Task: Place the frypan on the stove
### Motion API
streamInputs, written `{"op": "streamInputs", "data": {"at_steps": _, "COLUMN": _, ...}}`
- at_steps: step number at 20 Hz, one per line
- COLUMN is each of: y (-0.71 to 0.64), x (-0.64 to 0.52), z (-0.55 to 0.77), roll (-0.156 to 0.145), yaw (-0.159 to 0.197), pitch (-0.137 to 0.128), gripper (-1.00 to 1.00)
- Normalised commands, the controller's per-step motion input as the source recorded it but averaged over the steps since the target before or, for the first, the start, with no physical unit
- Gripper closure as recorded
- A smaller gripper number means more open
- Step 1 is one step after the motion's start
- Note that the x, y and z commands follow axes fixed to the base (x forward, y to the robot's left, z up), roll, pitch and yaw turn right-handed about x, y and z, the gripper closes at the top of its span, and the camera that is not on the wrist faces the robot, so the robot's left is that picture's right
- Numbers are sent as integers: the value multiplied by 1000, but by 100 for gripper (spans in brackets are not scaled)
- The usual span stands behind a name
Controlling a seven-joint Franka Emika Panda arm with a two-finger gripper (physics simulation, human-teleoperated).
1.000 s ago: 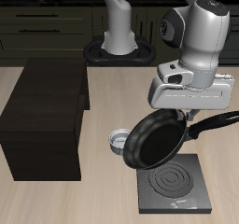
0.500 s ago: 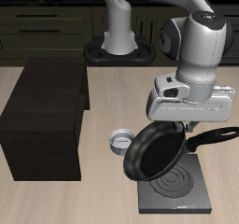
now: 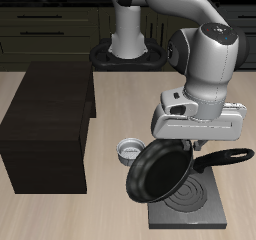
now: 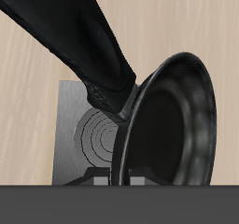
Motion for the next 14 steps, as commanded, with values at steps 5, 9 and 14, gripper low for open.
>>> {"op": "streamInputs", "data": {"at_steps": 5, "y": -74, "x": 107, "z": 29, "roll": -1, "yaw": -2, "pitch": -7, "gripper": 100}}
{"op": "streamInputs", "data": {"at_steps": 9, "y": -157, "x": 99, "z": -74, "roll": -26, "yaw": -15, "pitch": 9, "gripper": 100}}
{"op": "streamInputs", "data": {"at_steps": 14, "y": -1, "x": 72, "z": -175, "roll": 10, "yaw": -22, "pitch": 16, "gripper": 100}}
